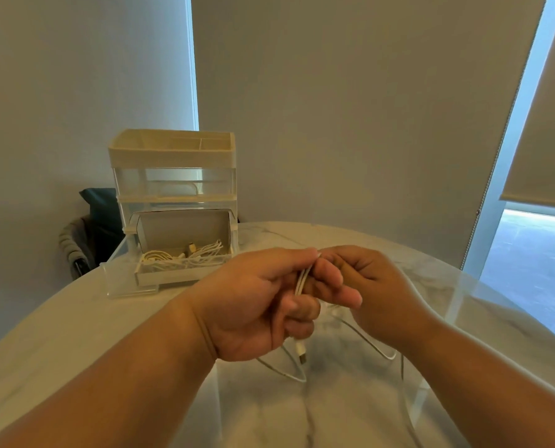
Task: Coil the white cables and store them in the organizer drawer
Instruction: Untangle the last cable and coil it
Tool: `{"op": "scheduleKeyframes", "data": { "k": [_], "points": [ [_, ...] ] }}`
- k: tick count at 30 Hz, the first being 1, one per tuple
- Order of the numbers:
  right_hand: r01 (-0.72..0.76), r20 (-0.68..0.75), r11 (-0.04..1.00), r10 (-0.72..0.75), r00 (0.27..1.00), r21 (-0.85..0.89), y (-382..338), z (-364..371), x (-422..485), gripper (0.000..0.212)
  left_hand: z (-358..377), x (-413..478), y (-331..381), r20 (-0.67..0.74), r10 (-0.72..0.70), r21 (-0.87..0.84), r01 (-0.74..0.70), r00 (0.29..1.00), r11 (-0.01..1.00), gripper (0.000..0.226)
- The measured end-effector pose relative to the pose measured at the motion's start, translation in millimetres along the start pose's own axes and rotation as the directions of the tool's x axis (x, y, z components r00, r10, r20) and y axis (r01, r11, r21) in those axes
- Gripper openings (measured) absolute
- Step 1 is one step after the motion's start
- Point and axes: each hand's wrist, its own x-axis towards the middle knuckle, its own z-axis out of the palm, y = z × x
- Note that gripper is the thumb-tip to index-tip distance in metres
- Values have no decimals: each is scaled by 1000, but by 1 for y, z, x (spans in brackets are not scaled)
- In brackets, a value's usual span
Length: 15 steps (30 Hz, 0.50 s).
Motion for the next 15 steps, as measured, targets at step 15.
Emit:
{"op": "scheduleKeyframes", "data": {
  "k": [15],
  "points": [
    [-271, 143, 944, 299, 943, -190, 2, 25, -6, 39, -5, 0, 13, -242, 331, -325, -398, 912, 858, 34]
  ]
}}
